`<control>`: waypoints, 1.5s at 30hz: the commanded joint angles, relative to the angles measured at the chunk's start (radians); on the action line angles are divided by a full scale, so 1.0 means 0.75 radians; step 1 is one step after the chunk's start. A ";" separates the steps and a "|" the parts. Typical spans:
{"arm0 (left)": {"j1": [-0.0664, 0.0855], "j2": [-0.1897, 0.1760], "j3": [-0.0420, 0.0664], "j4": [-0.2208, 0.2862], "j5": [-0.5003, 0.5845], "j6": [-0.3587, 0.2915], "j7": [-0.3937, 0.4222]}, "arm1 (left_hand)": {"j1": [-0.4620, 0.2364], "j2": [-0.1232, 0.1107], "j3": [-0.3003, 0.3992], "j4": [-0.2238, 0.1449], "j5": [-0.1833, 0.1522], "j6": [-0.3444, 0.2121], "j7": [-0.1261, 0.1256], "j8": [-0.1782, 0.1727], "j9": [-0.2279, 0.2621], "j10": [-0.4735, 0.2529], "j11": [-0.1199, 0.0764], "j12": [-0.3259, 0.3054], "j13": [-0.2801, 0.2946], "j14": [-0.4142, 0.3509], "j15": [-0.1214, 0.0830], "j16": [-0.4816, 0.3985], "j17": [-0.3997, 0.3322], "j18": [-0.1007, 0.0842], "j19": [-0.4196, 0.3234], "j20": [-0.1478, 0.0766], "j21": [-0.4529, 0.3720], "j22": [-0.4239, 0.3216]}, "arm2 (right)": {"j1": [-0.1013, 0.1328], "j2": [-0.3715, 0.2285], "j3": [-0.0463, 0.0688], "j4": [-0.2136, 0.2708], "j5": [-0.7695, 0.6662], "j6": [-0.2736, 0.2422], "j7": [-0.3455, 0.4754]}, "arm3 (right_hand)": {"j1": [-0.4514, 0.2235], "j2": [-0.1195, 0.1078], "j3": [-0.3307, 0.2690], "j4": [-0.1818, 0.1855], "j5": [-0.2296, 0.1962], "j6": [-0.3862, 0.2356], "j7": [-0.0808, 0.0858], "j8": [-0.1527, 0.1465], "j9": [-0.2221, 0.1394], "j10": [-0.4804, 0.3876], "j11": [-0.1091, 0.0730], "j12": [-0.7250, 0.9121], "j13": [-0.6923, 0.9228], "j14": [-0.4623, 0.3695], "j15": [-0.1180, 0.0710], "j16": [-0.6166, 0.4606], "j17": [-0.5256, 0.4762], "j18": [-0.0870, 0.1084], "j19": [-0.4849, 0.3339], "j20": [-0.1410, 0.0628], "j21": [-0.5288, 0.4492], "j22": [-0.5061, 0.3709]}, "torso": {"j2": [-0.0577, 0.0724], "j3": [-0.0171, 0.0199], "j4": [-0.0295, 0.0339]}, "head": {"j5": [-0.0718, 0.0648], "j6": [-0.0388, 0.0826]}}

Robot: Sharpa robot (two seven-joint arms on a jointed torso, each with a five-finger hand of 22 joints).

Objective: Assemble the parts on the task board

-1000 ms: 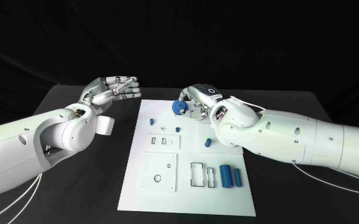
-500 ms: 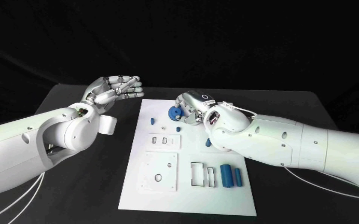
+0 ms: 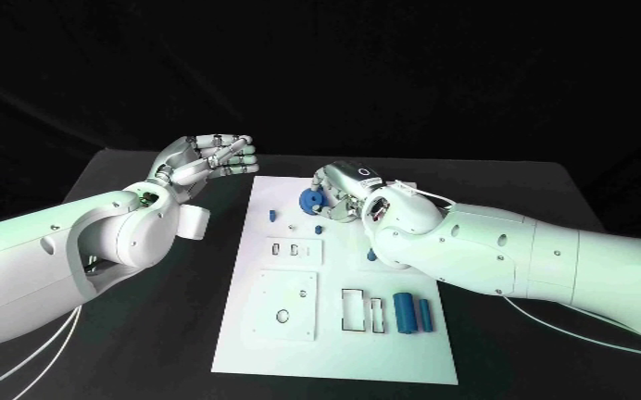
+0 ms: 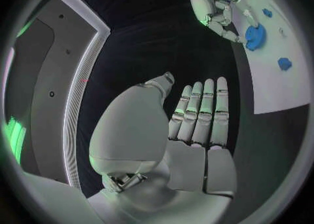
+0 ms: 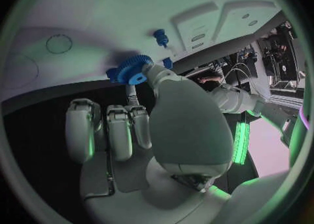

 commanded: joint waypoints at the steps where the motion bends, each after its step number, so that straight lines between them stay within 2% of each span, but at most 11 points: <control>1: 0.002 0.003 0.001 0.002 -0.001 0.033 0.000 | 0.004 0.008 0.000 -0.009 0.005 -0.012 0.046 -0.007 -0.002 -0.012 -0.001 -0.001 0.001 0.003 -0.002 -0.006 -0.002 0.008 0.003 0.001 -0.004 -0.001 | -0.004 0.007 -0.002 -0.005 -0.015 0.015 -0.003 | -0.011 -0.004 0.014 -0.004 -0.001 0.004 -0.003 -0.008 -0.003 0.080 -0.002 0.000 0.273 0.130 -0.002 0.004 0.310 -0.005 0.001 -0.002 -0.001 0.101 | 0.000 -0.0004 -0.0003 | 0.000 -0.002; 5: 0.002 0.003 0.001 0.003 -0.001 0.034 -0.001 | 0.004 0.008 0.000 -0.009 0.005 -0.012 0.046 -0.007 -0.002 -0.012 -0.001 -0.001 0.001 0.003 -0.002 -0.006 -0.002 0.008 0.003 0.001 -0.004 -0.001 | -0.004 0.013 -0.002 -0.012 -0.018 0.014 -0.002 | -0.033 -0.019 0.036 -0.017 -0.026 -0.031 0.014 -0.052 -0.009 0.071 0.013 -0.011 0.261 0.130 0.011 0.004 0.309 -0.004 -0.003 0.008 -0.006 0.099 | -0.001 -0.0009 -0.0001 | 0.001 -0.002; 10: 0.002 0.003 0.001 0.003 -0.001 0.035 -0.002 | 0.004 0.008 0.000 -0.009 0.005 -0.012 0.046 -0.007 -0.002 -0.012 -0.001 -0.001 0.001 0.003 -0.002 -0.006 -0.002 0.008 0.003 0.001 -0.004 -0.001 | -0.004 0.021 -0.002 -0.016 -0.018 0.022 0.001 | -0.052 -0.029 0.043 -0.029 -0.067 -0.041 0.022 -0.076 -0.010 0.063 0.021 -0.021 0.252 0.130 0.018 0.004 0.309 -0.003 -0.005 0.016 -0.009 0.097 | -0.001 -0.0012 0.0004 | 0.001 -0.004; 25: 0.002 0.001 0.001 0.002 -0.001 0.034 -0.004 | 0.004 0.008 0.000 -0.009 0.005 -0.012 0.046 -0.007 -0.002 -0.012 -0.001 -0.001 0.001 0.003 -0.002 -0.006 -0.002 0.008 0.003 0.001 -0.004 -0.001 | -0.004 0.024 -0.002 -0.026 -0.018 0.041 -0.008 | -0.070 -0.037 0.040 -0.042 -0.082 -0.075 0.033 -0.116 -0.013 0.044 0.032 -0.041 0.230 0.129 0.028 0.003 0.306 0.000 -0.012 0.025 -0.019 0.089 | -0.001 -0.0004 -0.0009 | 0.004 -0.005; 32: 0.002 0.000 0.001 0.002 -0.001 0.033 -0.005 | 0.004 0.008 0.000 -0.009 0.005 -0.012 0.046 -0.007 -0.002 -0.012 -0.001 -0.001 0.001 0.003 -0.002 -0.006 -0.002 0.008 0.003 0.001 -0.004 -0.001 | -0.003 0.020 -0.002 -0.025 0.000 0.083 -0.005 | -0.086 -0.039 0.030 -0.038 -0.084 -0.077 0.036 -0.124 -0.012 0.045 0.035 -0.040 0.231 0.130 0.031 0.004 0.308 -0.001 -0.011 0.028 -0.018 0.092 | -0.001 0.0004 -0.0026 | 0.005 -0.008; 39: 0.002 -0.001 0.001 0.003 -0.001 0.030 -0.005 | 0.001 0.008 -0.001 -0.008 0.005 -0.012 0.046 -0.008 -0.002 -0.012 -0.001 0.000 0.001 0.004 -0.002 -0.007 -0.002 0.008 0.004 0.002 -0.005 -0.001 | -0.002 0.017 -0.002 -0.033 0.050 0.171 -0.004 | -0.158 -0.018 -0.010 0.006 -0.072 -0.072 0.036 -0.147 -0.004 0.046 0.037 -0.038 0.234 0.130 0.034 0.004 0.309 0.000 -0.011 0.033 -0.021 0.093 | -0.001 0.0002 -0.0016 | 0.005 -0.008; 41: 0.002 -0.001 0.001 0.003 -0.001 0.029 -0.006 | 0.001 0.008 -0.001 -0.008 0.005 -0.012 0.046 -0.008 -0.002 -0.013 -0.001 0.000 0.001 0.004 -0.002 -0.008 -0.002 0.008 0.004 0.002 -0.005 -0.001 | -0.001 0.015 -0.002 -0.036 0.065 0.195 -0.007 | -0.198 0.001 -0.023 0.033 -0.053 -0.080 0.039 -0.161 -0.004 0.043 0.039 -0.042 0.231 0.129 0.035 0.004 0.309 0.001 -0.014 0.034 -0.025 0.090 | -0.001 0.0003 -0.0016 | 0.004 -0.008; 45: 0.002 -0.003 0.001 0.003 -0.001 0.027 -0.006 | 0.000 0.008 -0.002 -0.008 0.005 -0.013 0.047 -0.009 -0.003 -0.014 -0.001 -0.001 0.000 0.004 -0.002 -0.008 -0.002 0.008 0.004 0.001 -0.005 -0.001 | -0.001 0.009 -0.002 -0.036 0.080 0.194 -0.011 | -0.241 0.023 -0.040 0.041 -0.041 -0.085 0.042 -0.177 -0.007 0.042 0.042 -0.042 0.231 0.130 0.038 0.005 0.310 0.001 -0.014 0.037 -0.026 0.090 | 0.000 0.0004 -0.0028 | 0.004 -0.007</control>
